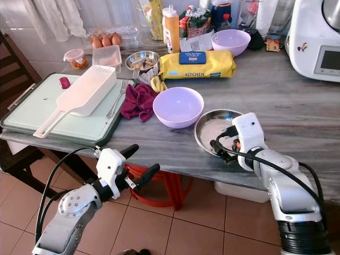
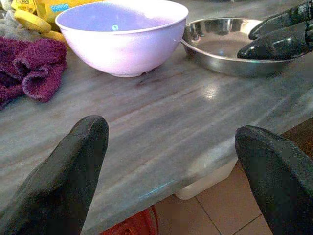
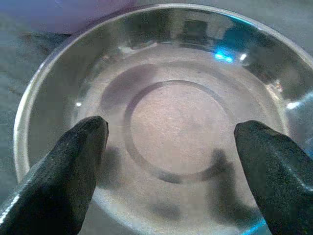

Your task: Setting the table

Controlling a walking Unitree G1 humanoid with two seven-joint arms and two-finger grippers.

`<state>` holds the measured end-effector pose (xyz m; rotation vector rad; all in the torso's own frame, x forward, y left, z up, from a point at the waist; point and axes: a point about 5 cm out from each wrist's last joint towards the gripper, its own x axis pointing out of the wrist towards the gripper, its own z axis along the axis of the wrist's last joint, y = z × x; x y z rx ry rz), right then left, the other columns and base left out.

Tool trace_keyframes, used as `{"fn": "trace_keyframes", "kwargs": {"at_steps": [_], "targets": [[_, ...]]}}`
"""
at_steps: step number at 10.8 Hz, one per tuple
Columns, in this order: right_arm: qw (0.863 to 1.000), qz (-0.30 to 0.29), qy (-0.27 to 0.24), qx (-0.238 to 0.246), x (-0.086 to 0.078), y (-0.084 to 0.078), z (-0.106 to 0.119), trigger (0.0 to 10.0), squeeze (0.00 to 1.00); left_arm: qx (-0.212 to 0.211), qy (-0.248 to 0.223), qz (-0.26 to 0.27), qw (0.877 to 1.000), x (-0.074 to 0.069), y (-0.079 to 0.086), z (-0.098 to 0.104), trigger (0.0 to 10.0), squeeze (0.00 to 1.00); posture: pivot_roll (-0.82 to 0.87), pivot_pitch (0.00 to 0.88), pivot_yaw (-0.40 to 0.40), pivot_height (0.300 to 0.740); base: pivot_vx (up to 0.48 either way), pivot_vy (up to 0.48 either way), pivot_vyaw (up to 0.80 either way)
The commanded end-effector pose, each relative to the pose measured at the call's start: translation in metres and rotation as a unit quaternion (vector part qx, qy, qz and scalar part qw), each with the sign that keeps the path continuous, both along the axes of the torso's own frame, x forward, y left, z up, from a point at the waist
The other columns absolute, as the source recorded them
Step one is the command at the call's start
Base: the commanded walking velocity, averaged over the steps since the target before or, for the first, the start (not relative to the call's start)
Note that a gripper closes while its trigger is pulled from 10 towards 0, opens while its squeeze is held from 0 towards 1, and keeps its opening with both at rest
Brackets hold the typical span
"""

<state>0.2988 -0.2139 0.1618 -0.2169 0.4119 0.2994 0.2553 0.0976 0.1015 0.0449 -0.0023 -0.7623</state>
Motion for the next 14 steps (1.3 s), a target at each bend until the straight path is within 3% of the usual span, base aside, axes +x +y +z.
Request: {"fn": "trace_keyframes", "kwargs": {"at_steps": [1,4,7,10,14], "targets": [[1.0,0.014,0.004,0.008,0.001,0.006,0.001,10.0,0.0,0.011,0.006,0.006,1.0,0.0,0.003,-0.003,10.0,0.0,-0.16,0.112,0.1,0.74,0.0,0.0,0.0],[0.999,0.031,0.014,0.04,-0.002,0.013,0.002,10.0,0.0,0.014,0.005,0.004,1.0,0.0,0.004,-0.003,10.0,0.0,-0.16,0.111,0.101,0.74,0.0,0.0,0.0],[0.999,0.031,0.009,0.038,-0.003,0.014,0.004,10.0,0.0,0.013,0.005,0.004,1.0,0.0,0.003,-0.003,10.0,0.0,-0.16,0.111,0.102,0.74,0.0,0.0,0.0],[0.997,-0.002,-0.068,0.038,0.004,0.008,0.027,10.0,0.0,0.012,0.004,0.003,1.0,0.001,0.002,-0.003,10.0,0.0,-0.17,0.106,0.103,0.74,0.0,0.0,0.0],[0.98,-0.051,-0.182,0.062,0.006,0.002,0.052,10.0,0.0,-0.002,-0.004,0.0,1.0,0.006,0.001,0.002,10.0,0.0,-0.17,0.096,0.11,0.74,0.0,0.0,0.0]]}}
